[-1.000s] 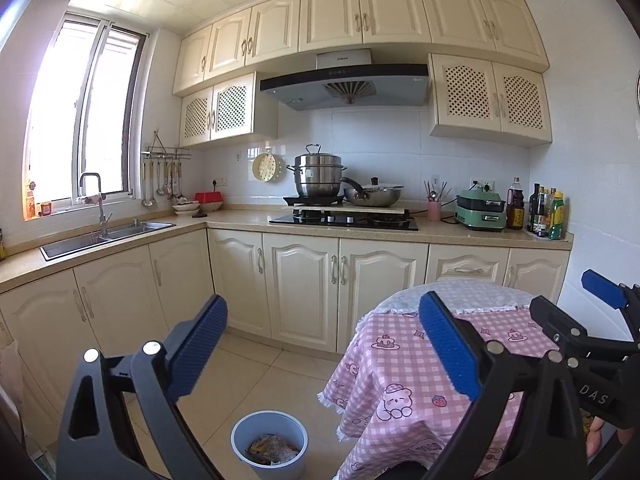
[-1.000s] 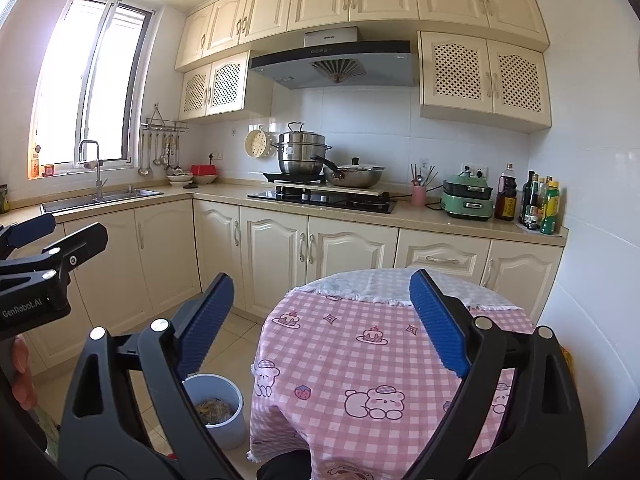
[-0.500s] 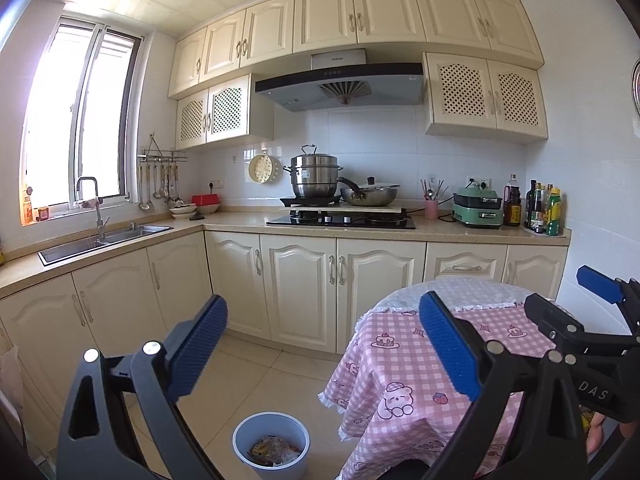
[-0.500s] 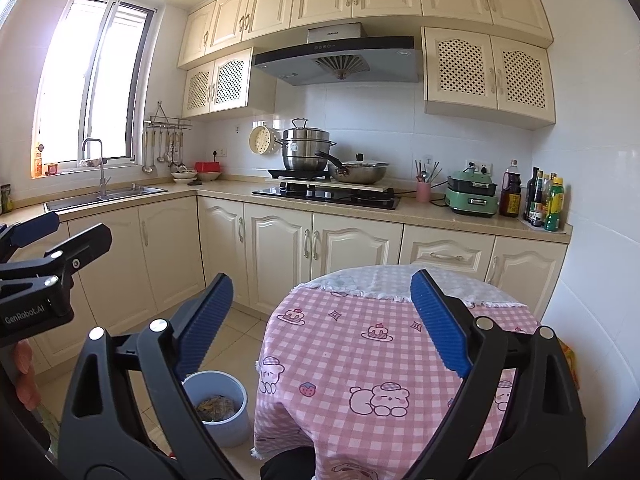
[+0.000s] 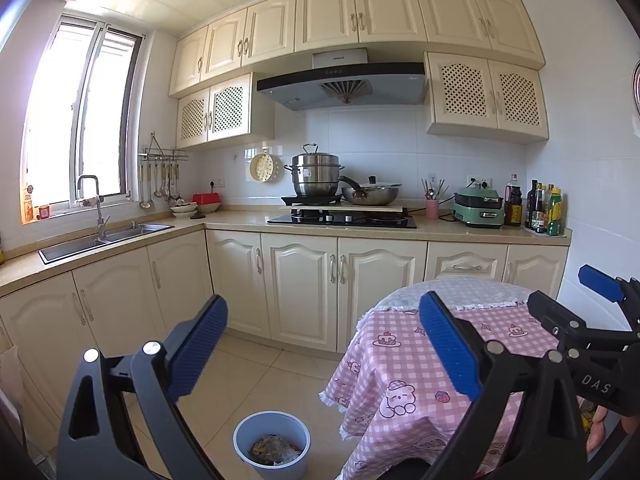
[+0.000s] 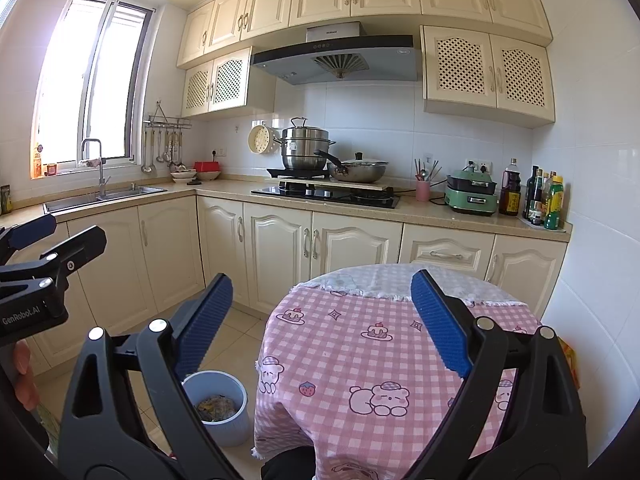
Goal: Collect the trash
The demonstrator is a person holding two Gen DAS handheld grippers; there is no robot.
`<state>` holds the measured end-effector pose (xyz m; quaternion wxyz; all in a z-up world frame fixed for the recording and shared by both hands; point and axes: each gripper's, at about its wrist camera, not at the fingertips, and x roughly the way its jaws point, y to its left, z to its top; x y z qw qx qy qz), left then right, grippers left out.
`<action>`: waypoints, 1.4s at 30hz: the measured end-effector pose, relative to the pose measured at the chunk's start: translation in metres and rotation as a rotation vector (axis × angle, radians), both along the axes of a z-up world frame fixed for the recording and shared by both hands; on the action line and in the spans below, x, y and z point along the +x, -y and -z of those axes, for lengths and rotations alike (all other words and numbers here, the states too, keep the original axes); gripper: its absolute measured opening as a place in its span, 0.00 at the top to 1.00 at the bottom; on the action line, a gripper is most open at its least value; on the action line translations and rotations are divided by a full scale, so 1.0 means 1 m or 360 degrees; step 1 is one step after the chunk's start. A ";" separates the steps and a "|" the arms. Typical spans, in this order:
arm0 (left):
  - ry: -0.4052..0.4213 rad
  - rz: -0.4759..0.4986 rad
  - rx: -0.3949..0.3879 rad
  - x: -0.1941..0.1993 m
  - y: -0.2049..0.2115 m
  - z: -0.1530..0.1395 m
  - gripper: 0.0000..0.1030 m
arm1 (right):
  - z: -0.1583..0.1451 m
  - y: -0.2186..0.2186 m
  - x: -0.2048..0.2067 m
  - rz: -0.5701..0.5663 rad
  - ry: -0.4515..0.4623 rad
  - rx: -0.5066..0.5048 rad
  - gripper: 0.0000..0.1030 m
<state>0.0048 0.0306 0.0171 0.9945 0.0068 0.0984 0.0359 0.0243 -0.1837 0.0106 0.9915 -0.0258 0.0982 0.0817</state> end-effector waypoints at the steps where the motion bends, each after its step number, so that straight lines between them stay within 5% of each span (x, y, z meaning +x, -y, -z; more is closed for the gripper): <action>1: -0.0003 0.0002 0.0000 0.000 0.000 0.000 0.08 | 0.001 -0.001 0.000 0.0002 -0.0004 0.0000 0.13; 42: -0.0011 -0.0002 -0.0001 0.000 -0.002 0.006 0.08 | 0.007 -0.007 -0.004 0.0005 -0.0019 0.0000 0.13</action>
